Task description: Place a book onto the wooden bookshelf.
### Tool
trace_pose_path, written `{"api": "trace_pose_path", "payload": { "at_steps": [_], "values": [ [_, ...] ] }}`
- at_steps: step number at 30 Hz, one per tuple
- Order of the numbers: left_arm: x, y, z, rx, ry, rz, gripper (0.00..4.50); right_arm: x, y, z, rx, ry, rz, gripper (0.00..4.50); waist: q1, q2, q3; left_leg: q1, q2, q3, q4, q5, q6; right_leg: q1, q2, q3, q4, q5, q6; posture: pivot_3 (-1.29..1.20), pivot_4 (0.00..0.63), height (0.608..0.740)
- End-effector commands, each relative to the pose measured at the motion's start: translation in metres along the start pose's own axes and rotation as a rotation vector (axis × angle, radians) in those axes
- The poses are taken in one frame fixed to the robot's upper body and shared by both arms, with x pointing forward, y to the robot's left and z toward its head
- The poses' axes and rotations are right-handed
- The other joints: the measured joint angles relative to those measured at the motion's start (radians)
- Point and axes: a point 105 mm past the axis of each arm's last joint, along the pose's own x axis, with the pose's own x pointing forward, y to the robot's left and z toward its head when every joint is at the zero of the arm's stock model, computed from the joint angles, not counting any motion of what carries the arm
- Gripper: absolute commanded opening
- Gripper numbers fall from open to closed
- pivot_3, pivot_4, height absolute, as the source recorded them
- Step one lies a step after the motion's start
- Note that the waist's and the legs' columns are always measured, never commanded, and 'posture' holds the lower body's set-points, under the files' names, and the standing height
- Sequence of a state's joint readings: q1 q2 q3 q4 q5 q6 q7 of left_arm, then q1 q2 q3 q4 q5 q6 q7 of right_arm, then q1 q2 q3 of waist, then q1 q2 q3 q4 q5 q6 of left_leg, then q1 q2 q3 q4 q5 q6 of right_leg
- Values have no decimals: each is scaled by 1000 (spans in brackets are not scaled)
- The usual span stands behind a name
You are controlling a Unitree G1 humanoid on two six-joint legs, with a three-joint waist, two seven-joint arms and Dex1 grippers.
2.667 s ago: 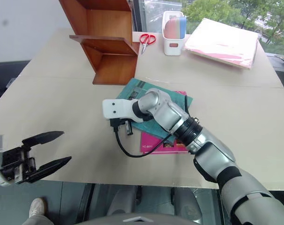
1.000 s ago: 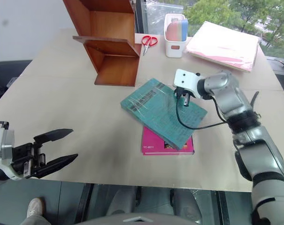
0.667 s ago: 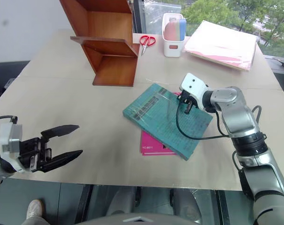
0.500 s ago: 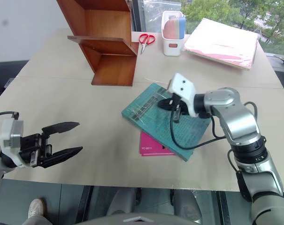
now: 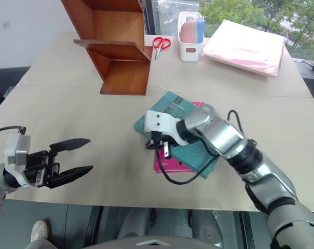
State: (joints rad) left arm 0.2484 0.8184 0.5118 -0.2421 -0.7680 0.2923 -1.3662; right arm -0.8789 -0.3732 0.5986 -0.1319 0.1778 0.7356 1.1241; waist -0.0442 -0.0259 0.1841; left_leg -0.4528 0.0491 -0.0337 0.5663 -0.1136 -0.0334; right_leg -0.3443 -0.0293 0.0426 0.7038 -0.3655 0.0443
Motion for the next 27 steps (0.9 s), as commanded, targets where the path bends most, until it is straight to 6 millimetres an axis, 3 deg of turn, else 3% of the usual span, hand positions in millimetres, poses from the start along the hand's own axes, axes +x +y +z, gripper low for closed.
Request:
{"api": "trace_pose_path", "payload": {
  "at_steps": [1,11,15,17,18,20,22,24,27],
  "values": [
    [-4,-5,9,46,-14,24,4500,2,-19,-2,-48,44,-81,60,4,-1,0,0,0,0,0,0,0,0,0,0,0,0,0,0,150,740],
    [-6,-10,8,41,-17,50,4500,-5,-58,3,-72,38,-226,60,2,-1,0,0,-1,-1,0,0,0,0,-1,-1,0,0,0,0,150,740],
    [-1,-7,10,49,-29,46,4500,-13,-82,19,-87,-23,-350,60,1,-1,0,0,-1,0,0,0,0,0,0,-1,0,0,0,0,150,740],
    [2,-6,10,49,-35,37,4500,-23,-88,36,-108,-106,-379,60,2,-1,0,0,-1,0,0,0,0,0,0,-1,0,0,0,0,150,740],
    [2,-6,10,48,-38,33,4500,-27,-86,44,-102,-149,-368,60,2,0,0,0,-1,0,0,0,0,0,0,-1,0,0,0,0,150,740],
    [6,-6,10,47,-44,18,4500,-55,-63,66,-93,-284,-282,60,4,0,0,0,-1,0,0,0,0,0,0,-1,0,0,0,0,150,740],
    [9,-4,10,46,-50,6,4500,-83,-45,67,-95,-314,-262,60,14,0,1,-2,0,-1,0,0,0,0,-1,-1,0,0,0,0,150,740],
    [12,-3,10,45,-53,-8,4500,-106,-36,50,-57,-266,-310,60,27,0,1,-3,0,-2,0,0,0,0,-3,-3,-2,0,0,0,150,740],
    [16,-1,9,43,-59,-31,4500,-146,-19,1,24,-96,-420,60,36,-2,-1,-2,-2,-2,0,0,0,2,-2,-3,-5,0,0,0,150,740]
  ]
}}
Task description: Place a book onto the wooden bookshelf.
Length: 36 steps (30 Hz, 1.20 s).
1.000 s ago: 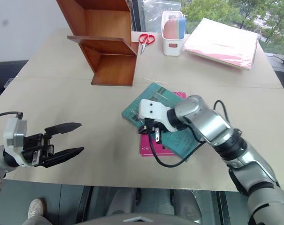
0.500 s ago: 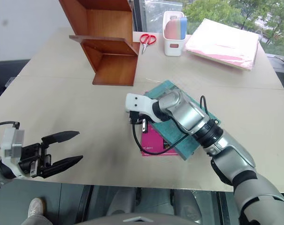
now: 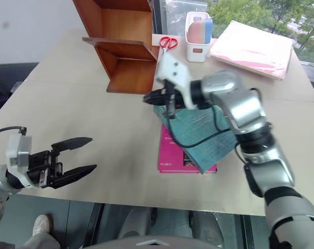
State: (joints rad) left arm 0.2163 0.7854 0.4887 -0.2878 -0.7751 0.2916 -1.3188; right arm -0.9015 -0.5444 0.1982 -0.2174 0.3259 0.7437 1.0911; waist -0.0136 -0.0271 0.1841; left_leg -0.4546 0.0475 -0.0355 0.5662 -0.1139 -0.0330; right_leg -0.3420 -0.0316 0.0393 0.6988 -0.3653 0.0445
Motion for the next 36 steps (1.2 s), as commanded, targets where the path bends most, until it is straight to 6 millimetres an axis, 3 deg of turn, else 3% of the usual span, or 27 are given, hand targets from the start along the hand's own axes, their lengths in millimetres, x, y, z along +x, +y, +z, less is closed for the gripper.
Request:
{"api": "trace_pose_path", "payload": {
  "at_steps": [1,5,8,10,19,36],
  "values": [
    [4,1,0,8,-13,-39,4500,-62,8,-37,40,185,-119,60,11,-1,-1,0,0,-1,0,0,0,0,0,-1,-1,0,0,0,150,740],
    [9,7,-2,6,-18,-70,4500,-133,-4,-82,76,432,-392,60,-4,4,2,-1,-2,2,0,-1,2,0,-1,2,-1,0,0,0,150,740],
    [14,11,-2,10,-25,-88,4500,-159,-11,-105,28,566,-522,60,-24,5,2,2,0,3,0,-1,2,1,1,4,-1,0,0,0,150,740],
    [18,12,-1,10,-32,-107,4500,-165,-11,-115,55,575,-585,60,-33,5,2,2,0,4,0,-1,2,1,2,5,0,0,0,0,150,740],
    [21,11,3,13,-20,-176,4500,-158,19,-137,155,595,-504,60,-27,5,2,1,0,4,0,-1,2,1,2,5,-1,0,0,0,150,740],
    [18,8,4,1,-9,-188,4500,-112,49,-113,202,462,-308,60,-27,5,2,1,0,3,0,-1,2,2,2,4,-1,0,0,0,150,740]
  ]
}}
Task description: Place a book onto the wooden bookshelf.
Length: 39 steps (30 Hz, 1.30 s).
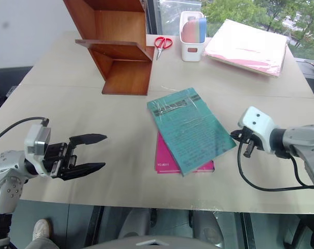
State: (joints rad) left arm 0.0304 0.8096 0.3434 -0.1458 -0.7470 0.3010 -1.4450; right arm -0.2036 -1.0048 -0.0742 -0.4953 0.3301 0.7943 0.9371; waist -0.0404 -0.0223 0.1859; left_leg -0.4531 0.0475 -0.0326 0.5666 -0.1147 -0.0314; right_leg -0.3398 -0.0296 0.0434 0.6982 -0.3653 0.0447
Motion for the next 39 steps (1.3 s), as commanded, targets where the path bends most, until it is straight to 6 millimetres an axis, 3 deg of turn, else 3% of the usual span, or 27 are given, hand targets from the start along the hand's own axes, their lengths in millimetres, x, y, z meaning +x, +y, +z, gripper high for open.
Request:
{"api": "trace_pose_path", "payload": {
  "at_steps": [1,7,18,25,28,30,32,35,37,39],
  "values": [
    [0,-3,7,30,1,-15,4500,4,8,17,-38,-53,27,60,-1,0,0,0,0,0,0,0,0,0,0,0,0,0,0,0,150,740],
    [2,-3,6,30,-2,-13,4500,21,17,25,-62,-83,74,60,0,0,0,0,0,0,0,0,0,0,0,0,0,0,0,0,150,740],
    [5,3,2,16,34,41,4500,34,16,33,-73,-123,71,60,0,0,0,0,0,-1,1,0,0,0,0,0,1,0,0,0,150,740],
    [18,19,-4,-53,45,152,4500,2,0,20,-2,-231,-30,60,14,-1,0,0,-1,-2,2,0,0,2,0,-2,1,0,0,0,150,740],
    [27,25,-5,-68,59,172,4500,-16,3,13,69,-295,-26,832,23,-1,0,0,0,-2,4,0,0,2,0,-3,1,0,0,0,150,740],
    [37,28,-5,-118,64,155,4500,-30,7,1,114,-312,-38,1758,25,-1,0,1,0,-3,5,0,0,4,1,-3,2,0,0,0,150,740],
    [43,29,-4,-155,62,136,4500,-39,10,-1,130,-338,-52,2378,29,-1,0,2,-1,-4,6,0,0,6,1,-4,1,0,0,0,150,740],
    [48,34,-6,-262,78,117,4500,-52,10,20,96,-454,-96,3367,22,0,0,3,0,-3,9,-1,1,7,1,-3,2,0,1,0,150,740],
    [57,35,-6,-377,70,94,4500,-58,26,33,72,-499,-46,4207,22,0,0,3,1,-4,11,-1,1,7,2,-3,5,0,1,0,150,740],
    [65,39,-9,-458,90,111,4500,-60,41,41,25,-510,-15,4207,25,0,0,4,1,-4,12,-1,1,7,2,-3,7,0,1,0,150,740]
  ]
}}
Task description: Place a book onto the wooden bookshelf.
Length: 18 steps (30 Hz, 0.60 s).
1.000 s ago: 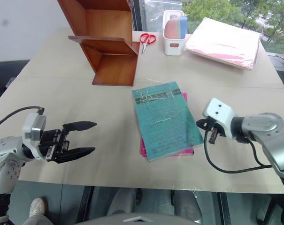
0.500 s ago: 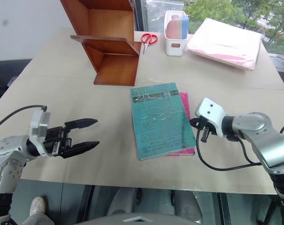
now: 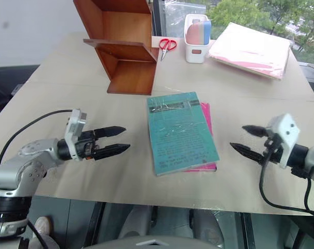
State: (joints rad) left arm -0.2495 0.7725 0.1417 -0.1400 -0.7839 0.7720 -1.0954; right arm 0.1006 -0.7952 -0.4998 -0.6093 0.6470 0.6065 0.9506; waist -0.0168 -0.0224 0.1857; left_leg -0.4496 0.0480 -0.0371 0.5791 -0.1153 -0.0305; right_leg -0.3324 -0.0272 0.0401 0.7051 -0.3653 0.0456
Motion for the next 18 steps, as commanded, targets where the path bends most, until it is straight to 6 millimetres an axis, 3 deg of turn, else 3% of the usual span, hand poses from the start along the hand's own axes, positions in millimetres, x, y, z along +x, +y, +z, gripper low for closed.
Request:
{"api": "trace_pose_path", "payload": {
  "at_steps": [1,5,10,18],
  "values": [
    [13,3,-2,-200,19,1,4500,-1,27,25,-97,-66,63,4207,2,-1,0,0,0,-1,0,0,0,0,1,0,0,0,0,0,150,740],
    [20,7,-6,-422,46,3,4500,-1,46,22,-72,-78,100,4207,2,-1,0,0,0,-1,2,0,0,1,0,0,0,0,1,0,150,740],
    [33,13,-9,-621,50,-4,4500,3,55,27,-80,-120,99,4207,3,-1,0,0,-1,-2,3,0,0,2,0,-1,1,0,1,0,150,740],
    [64,25,-2,-763,-32,-29,4500,8,57,25,-98,-125,97,4207,3,-2,-1,0,-1,-2,4,0,0,2,0,-1,4,0,1,0,150,740]
  ]
}}
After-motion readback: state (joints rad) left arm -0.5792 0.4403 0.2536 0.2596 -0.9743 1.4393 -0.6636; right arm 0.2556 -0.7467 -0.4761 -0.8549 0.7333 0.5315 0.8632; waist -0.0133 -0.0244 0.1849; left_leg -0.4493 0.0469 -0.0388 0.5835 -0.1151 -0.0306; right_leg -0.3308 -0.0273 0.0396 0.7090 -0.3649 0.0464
